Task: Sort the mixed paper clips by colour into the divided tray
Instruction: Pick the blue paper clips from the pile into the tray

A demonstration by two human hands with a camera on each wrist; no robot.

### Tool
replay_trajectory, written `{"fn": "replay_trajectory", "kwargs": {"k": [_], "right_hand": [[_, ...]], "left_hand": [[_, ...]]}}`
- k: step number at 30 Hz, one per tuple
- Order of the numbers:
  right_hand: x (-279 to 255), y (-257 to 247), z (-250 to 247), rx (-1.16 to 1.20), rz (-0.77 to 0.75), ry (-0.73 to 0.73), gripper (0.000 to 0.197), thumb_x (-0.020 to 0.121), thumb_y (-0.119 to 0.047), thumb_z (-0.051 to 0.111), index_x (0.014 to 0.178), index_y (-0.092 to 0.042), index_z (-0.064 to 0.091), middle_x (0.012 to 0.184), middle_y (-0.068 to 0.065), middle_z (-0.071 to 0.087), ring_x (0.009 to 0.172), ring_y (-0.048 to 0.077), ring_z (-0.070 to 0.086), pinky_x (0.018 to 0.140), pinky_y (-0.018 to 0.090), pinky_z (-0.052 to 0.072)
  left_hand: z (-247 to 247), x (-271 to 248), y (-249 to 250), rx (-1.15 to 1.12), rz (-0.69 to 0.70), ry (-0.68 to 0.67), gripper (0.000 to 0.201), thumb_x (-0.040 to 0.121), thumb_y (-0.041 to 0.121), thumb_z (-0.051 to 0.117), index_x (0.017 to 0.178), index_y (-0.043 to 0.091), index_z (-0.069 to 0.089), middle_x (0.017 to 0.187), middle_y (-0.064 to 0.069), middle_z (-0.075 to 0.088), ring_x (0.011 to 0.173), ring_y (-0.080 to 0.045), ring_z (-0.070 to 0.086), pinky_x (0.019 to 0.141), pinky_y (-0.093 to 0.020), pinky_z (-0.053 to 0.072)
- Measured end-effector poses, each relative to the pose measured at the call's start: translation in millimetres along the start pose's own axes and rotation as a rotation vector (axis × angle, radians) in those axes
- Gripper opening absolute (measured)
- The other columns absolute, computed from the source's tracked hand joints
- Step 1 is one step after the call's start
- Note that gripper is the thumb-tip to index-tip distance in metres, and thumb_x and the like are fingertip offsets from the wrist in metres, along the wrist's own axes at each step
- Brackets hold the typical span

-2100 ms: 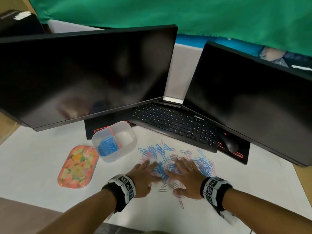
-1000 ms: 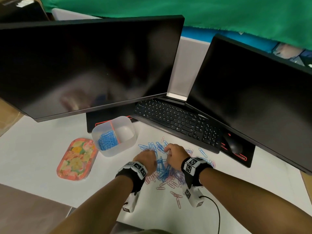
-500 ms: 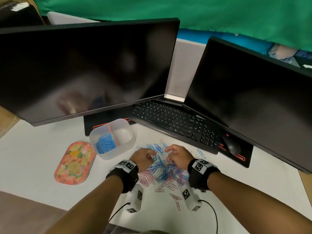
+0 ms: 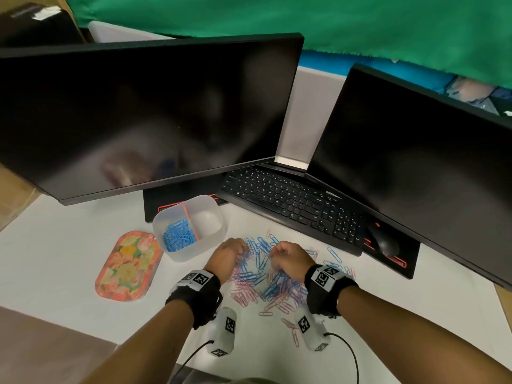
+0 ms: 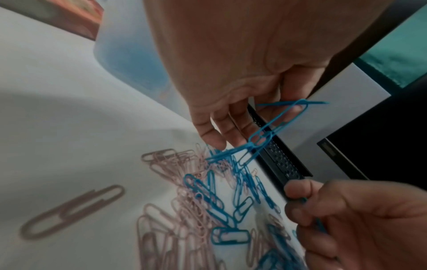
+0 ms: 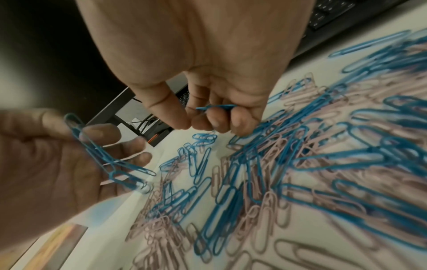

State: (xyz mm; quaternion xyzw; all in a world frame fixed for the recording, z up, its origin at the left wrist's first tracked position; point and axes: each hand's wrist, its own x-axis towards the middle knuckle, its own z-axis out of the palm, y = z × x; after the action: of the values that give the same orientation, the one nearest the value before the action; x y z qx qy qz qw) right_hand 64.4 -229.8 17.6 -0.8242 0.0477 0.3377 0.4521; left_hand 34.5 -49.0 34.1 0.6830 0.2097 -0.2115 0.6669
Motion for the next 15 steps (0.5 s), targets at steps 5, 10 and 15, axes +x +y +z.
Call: {"fn": "replay_trajectory", "kwargs": {"k": [5, 10, 15], "right_hand": [[-3, -12, 6, 0.004, 0.007, 0.002, 0.011, 0.085, -0.014, 0.053, 0.090, -0.017, 0.062, 0.076, -0.001, 0.057, 0.069, 0.015, 0.054, 0.067, 0.026, 0.043], [-3, -39, 14, 0.024, 0.040, -0.052, 0.015, 0.089, -0.011, 0.047, 0.096, -0.011, 0.060, 0.072, 0.001, 0.057, 0.054, 0.013, 0.048, 0.049, 0.022, 0.038], [-2, -76, 35, 0.214, 0.053, -0.164, 0.014, 0.091, -0.003, 0.045, 0.094, -0.008, 0.058, 0.072, 0.009, 0.059, 0.056, 0.018, 0.055, 0.048, 0.026, 0.045]], "left_hand": [[-5, -8, 6, -0.271, -0.101, -0.018, 0.021, 0.093, 0.006, 0.032, 0.079, 0.014, 0.045, 0.082, -0.017, 0.071, 0.078, -0.031, 0.068, 0.081, -0.037, 0.050], [-22, -22, 21, -0.320, -0.060, -0.008, 0.016, 0.099, 0.017, 0.032, 0.087, 0.016, 0.042, 0.081, -0.019, 0.070, 0.075, -0.033, 0.069, 0.072, -0.041, 0.054], [-58, -33, 43, -0.324, 0.038, 0.162, 0.013, 0.099, 0.017, 0.035, 0.097, 0.013, 0.048, 0.076, -0.013, 0.072, 0.068, -0.027, 0.070, 0.068, -0.036, 0.055]]}}
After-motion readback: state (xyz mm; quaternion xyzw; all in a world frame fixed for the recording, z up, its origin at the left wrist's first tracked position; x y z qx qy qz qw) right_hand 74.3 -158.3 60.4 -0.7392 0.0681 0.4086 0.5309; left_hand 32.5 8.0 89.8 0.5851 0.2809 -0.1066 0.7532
